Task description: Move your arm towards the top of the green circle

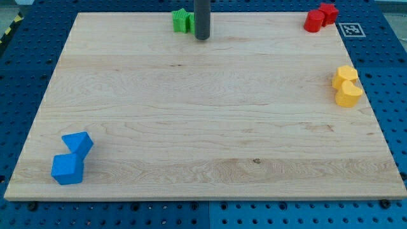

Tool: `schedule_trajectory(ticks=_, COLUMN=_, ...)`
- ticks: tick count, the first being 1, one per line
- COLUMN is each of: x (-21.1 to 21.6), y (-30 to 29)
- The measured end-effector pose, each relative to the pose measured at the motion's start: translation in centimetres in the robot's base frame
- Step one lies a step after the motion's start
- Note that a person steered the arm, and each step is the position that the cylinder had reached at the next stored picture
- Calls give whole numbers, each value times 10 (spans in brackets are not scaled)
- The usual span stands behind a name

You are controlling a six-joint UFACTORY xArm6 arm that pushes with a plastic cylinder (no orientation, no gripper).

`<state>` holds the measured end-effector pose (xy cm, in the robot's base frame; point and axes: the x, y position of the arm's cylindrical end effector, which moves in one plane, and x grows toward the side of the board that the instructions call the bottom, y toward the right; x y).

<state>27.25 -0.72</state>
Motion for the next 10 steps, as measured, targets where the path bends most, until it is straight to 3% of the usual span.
schedule_trajectory(ticks=5, x=-1, y=1)
schedule_trajectory(ticks=7, x=-2, y=54)
schedule_trajectory(ticks=9, x=-73, y=26)
schedule_trajectory(ticks=10, x=-80, y=2)
